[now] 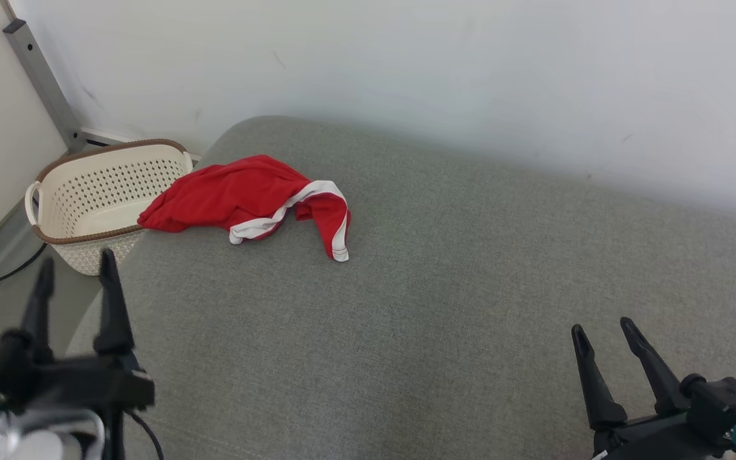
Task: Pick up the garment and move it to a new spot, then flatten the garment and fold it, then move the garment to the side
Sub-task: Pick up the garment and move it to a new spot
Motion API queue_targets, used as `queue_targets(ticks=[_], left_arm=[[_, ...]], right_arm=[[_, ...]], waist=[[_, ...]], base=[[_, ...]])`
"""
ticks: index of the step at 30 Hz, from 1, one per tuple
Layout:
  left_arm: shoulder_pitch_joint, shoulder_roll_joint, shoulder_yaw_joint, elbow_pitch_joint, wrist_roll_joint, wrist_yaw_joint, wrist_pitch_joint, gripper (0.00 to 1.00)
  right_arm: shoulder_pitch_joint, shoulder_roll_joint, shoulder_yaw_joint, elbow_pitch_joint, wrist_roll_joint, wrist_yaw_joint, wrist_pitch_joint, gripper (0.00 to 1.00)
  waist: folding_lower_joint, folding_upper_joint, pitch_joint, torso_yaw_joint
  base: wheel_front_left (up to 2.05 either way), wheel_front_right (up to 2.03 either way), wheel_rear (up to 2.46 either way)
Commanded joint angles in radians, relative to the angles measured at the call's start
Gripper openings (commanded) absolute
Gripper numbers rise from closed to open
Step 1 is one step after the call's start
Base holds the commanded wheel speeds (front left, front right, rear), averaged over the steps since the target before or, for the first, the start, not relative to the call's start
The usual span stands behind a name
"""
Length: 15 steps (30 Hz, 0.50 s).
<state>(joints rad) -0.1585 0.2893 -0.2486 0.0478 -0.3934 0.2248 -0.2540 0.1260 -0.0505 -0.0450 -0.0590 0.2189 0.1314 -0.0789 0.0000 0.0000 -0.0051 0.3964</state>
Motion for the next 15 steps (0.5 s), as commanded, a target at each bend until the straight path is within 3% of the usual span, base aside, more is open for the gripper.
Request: queue_targets(ticks=[1, 7, 15], left_arm=[[-0.064, 0.026, 0.019, -0.015, 0.004, -0.007, 0.017, 1.00], [-0.313, 0.098, 0.063, 0.032, -0.047, -0.063, 0.154, 1.00], [-0.555, 0.123, 0.049, 0.306, -0.154, -0.185, 0.364, 1.00]], right_arm=[[-0.020, -0.001, 0.002, -0.011, -0.009, -0.001, 0.006, 1.00], [-0.054, -0.002, 0.005, -0.051, -0.037, -0.001, 0.032, 1.00], [-0.102, -0.026, 0.005, -0.084, -0.041, -0.001, 0.044, 1.00]], waist=[[0.0000, 0.0000, 0.024, -0.013], [0.0000, 0.0000, 0.110, -0.075], [0.0000, 0.0000, 0.232, -0.168]], base=[[0.00, 0.00, 0.00], [0.00, 0.00, 0.00], [0.00, 0.00, 0.00]])
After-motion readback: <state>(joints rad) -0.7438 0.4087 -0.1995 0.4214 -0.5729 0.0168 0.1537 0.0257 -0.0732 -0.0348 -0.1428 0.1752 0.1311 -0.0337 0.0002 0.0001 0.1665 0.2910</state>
